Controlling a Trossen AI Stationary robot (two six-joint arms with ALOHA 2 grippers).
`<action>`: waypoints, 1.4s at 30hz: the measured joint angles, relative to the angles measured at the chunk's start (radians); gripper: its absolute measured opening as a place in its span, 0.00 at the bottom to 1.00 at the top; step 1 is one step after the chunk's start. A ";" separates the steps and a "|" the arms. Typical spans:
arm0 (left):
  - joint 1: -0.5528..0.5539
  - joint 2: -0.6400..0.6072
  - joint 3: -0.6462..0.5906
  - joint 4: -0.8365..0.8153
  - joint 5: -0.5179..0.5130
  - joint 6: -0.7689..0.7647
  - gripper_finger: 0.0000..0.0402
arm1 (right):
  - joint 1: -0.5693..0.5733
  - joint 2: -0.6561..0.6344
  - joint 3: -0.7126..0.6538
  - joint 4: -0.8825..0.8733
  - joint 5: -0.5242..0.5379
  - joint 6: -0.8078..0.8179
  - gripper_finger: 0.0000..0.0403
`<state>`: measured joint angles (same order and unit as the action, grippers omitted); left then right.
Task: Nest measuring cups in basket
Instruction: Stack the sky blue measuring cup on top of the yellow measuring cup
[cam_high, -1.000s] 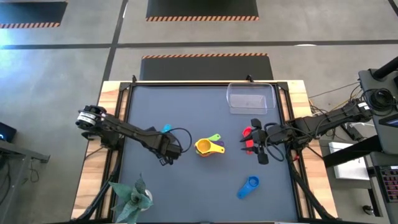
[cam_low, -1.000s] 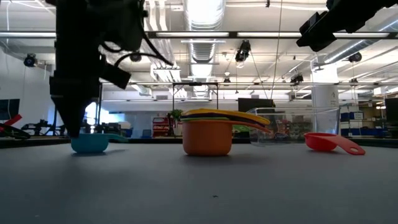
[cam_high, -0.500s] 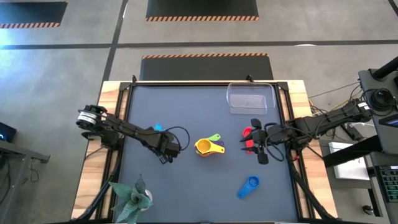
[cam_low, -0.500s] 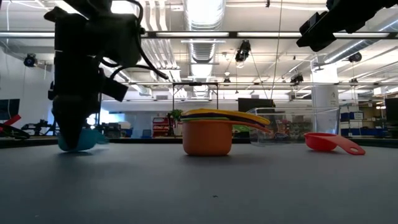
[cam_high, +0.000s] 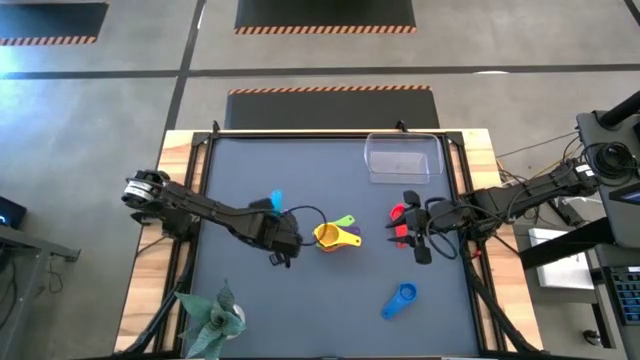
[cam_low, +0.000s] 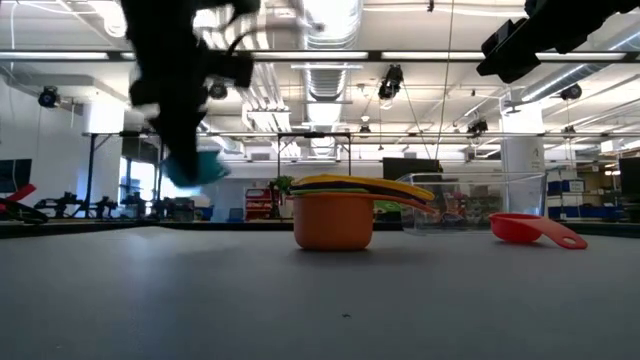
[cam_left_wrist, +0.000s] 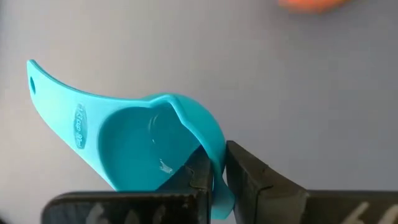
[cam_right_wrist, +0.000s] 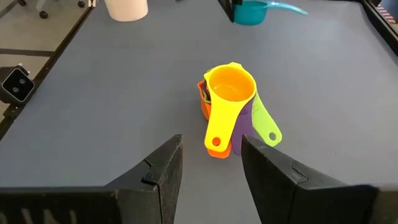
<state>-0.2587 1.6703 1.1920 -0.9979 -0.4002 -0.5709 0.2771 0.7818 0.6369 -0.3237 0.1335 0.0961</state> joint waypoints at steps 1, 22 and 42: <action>-0.012 0.000 0.032 0.002 -0.014 0.064 0.03 | 0.000 0.000 0.000 0.000 0.000 0.000 0.37; -0.030 0.296 0.416 0.117 -0.088 0.891 0.03 | 0.000 0.000 0.000 -0.017 -0.001 0.008 0.37; -0.003 0.374 0.505 0.067 0.000 0.918 0.26 | 0.000 0.000 0.000 -0.018 -0.001 0.008 0.37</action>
<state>-0.2613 2.0441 1.6970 -0.9309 -0.4003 0.3468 0.2772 0.7818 0.6369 -0.3413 0.1326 0.1040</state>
